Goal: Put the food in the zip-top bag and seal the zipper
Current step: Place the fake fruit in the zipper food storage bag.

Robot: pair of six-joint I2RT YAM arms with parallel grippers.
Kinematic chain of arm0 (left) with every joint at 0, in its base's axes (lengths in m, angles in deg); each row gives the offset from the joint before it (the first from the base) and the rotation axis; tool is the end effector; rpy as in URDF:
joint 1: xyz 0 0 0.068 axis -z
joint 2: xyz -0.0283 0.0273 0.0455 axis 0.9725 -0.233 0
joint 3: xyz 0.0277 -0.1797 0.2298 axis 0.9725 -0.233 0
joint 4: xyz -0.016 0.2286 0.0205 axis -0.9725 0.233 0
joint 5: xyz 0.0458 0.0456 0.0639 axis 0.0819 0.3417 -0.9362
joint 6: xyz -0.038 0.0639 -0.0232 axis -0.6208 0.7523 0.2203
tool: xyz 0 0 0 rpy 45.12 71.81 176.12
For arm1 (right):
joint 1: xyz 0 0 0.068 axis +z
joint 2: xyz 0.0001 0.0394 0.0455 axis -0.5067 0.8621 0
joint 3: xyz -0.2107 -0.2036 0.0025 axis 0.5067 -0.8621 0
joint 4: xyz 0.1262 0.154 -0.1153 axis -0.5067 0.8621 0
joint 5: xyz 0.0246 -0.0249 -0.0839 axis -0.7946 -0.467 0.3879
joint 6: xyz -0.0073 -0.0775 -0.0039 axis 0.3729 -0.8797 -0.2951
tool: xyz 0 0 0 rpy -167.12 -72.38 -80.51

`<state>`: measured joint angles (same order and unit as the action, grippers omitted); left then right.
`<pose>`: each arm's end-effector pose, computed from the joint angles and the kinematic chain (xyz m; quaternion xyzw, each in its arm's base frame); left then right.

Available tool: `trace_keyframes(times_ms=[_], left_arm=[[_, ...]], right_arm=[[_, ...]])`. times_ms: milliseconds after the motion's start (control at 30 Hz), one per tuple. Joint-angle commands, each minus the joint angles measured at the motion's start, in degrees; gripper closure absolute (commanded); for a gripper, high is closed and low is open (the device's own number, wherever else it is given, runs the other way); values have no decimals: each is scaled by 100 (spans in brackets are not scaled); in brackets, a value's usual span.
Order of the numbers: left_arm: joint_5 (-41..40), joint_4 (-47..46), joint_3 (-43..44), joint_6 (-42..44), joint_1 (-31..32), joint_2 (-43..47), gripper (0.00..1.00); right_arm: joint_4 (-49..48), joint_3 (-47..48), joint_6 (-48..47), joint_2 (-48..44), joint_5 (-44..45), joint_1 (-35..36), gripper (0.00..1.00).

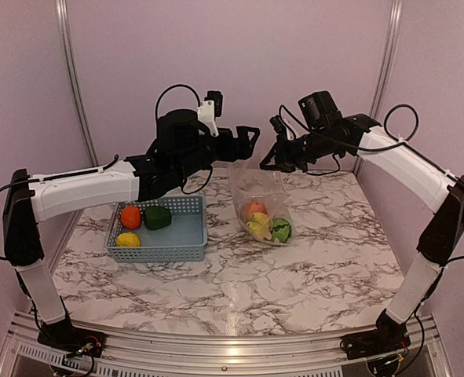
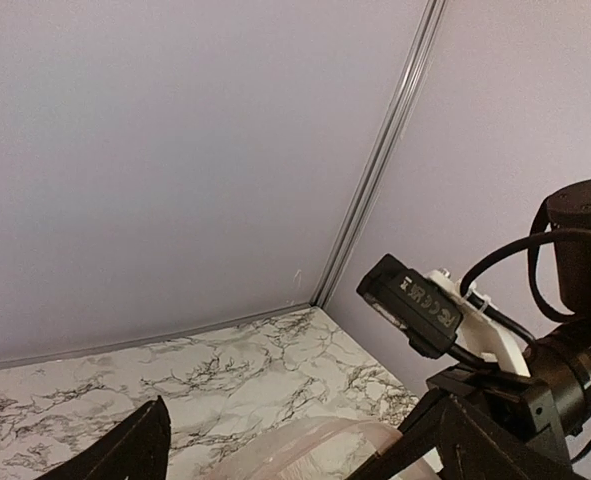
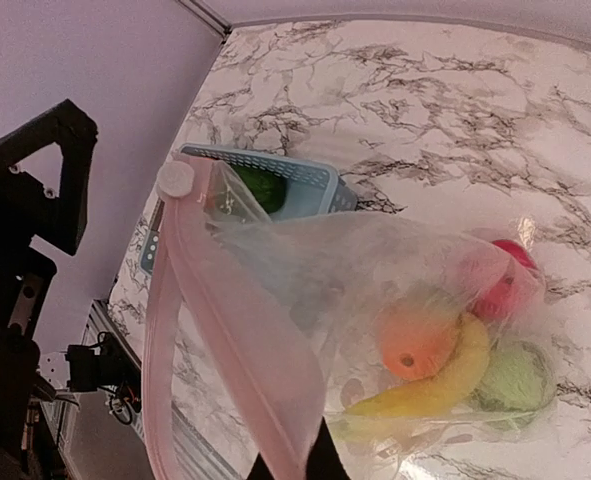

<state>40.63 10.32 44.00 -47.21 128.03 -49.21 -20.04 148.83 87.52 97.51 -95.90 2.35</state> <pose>0.2849 -0.3387 0.4039 0.1301 0.6632 -0.3665 0.6394 0.2938 0.2223 0.3802 -0.1438 0.8834 0.3650 0.2562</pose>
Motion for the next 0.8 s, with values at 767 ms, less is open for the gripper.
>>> trace_keyframes(times_ms=[767], left_arm=[[256,2198,-1873,-406,-288,2815,1]], right_arm=[[2099,1814,-1133,11,2287,-1402,100]])
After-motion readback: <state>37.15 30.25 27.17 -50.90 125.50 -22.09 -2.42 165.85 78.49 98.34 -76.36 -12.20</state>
